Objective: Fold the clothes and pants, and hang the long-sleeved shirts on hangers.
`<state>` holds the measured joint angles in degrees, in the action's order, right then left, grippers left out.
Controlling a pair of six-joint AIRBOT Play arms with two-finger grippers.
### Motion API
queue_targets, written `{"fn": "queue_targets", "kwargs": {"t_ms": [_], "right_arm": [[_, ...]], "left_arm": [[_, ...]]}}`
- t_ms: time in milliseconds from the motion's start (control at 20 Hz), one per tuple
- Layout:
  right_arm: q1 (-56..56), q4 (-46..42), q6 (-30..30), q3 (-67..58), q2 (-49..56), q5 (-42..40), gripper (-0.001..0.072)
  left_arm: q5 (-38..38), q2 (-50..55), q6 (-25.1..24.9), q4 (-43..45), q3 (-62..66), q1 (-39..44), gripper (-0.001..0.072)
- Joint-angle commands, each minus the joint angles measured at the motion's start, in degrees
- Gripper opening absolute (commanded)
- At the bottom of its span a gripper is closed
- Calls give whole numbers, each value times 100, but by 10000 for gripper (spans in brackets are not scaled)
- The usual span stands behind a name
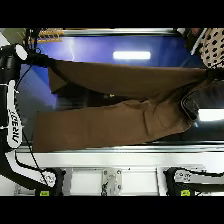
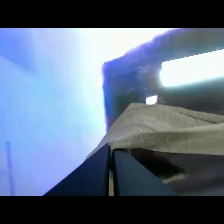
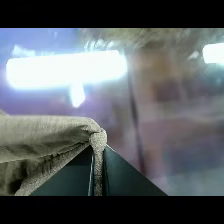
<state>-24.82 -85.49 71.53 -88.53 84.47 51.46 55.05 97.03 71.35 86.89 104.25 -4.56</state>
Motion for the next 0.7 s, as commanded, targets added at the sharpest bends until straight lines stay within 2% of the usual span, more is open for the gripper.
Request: {"fn": "queue_targets", "kwargs": {"t_ms": [0,250,350,400,500,600,650], "right_arm": [[0,-243,-168,-7,-4,-282,19],[2,-304,-90,-7,28,-177,19],[-11,-352,387,-7,103,-387,20],[-11,-385,684,-7,177,-584,63],[-11,-367,1132,-9,348,-874,698],[-9,-264,1331,-9,396,-763,675],[-7,-225,1290,-7,389,-590,609]], "left_arm": [[-35,28,2,9,7,-7,4],[192,28,4,0,4,96,5],[201,31,7,-7,2,188,5],[205,31,7,-13,2,197,5],[227,31,7,-4,2,304,5],[258,31,7,-2,2,339,5],[260,31,7,-9,2,339,5]]}}
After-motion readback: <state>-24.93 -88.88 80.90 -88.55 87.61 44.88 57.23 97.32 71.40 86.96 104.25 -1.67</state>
